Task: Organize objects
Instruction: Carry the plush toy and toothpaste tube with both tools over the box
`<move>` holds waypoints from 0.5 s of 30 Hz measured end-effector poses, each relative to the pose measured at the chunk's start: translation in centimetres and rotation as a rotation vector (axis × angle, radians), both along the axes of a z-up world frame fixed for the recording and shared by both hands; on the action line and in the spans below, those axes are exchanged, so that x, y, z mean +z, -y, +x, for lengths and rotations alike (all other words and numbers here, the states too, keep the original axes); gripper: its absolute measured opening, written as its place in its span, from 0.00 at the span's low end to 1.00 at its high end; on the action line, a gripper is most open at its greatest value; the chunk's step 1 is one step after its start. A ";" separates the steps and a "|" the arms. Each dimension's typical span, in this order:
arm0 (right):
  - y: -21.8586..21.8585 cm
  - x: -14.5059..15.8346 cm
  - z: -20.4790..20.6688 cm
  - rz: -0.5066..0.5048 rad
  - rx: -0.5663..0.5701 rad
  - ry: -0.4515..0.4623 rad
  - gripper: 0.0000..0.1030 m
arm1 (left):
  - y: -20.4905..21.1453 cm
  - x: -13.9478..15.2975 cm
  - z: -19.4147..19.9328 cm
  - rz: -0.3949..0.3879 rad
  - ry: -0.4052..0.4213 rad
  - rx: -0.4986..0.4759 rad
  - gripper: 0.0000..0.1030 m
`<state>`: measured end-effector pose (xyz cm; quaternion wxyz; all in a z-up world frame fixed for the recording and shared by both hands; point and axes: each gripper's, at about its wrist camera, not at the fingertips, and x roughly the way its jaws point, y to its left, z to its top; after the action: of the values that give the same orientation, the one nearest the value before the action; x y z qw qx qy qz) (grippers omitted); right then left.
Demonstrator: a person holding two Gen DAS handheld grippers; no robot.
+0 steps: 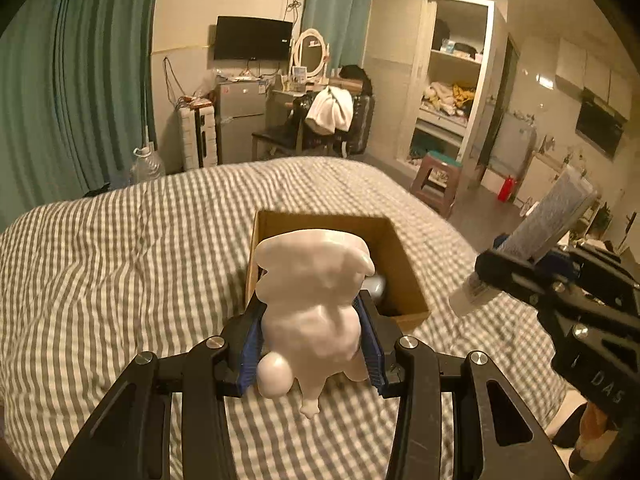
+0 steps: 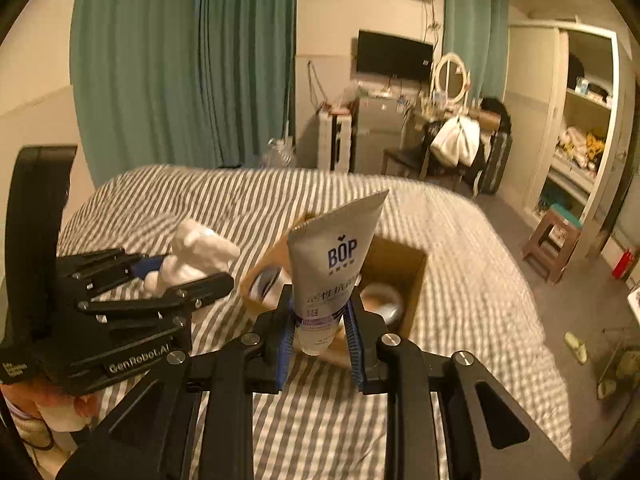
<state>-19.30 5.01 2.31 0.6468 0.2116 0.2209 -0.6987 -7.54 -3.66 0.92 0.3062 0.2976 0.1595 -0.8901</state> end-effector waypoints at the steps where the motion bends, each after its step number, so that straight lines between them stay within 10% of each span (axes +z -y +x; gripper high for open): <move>1: 0.4 0.8 -0.2 -0.010 -0.003 -0.005 0.22 | 0.4 0.6 -0.3 -0.001 -0.008 0.000 0.43; 8: 3.8 5.1 -1.7 -0.031 -0.019 -0.015 0.22 | 3.7 3.9 -2.9 -0.037 -0.030 0.015 0.43; 15: 9.3 5.3 -3.7 0.049 -0.064 0.013 0.22 | 8.8 3.5 -5.3 0.086 -0.073 0.006 0.43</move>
<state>-23.02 -4.34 7.61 0.6201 0.2388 0.2272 -0.7119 -12.80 -12.44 4.45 0.2896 0.2775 0.2097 -0.8917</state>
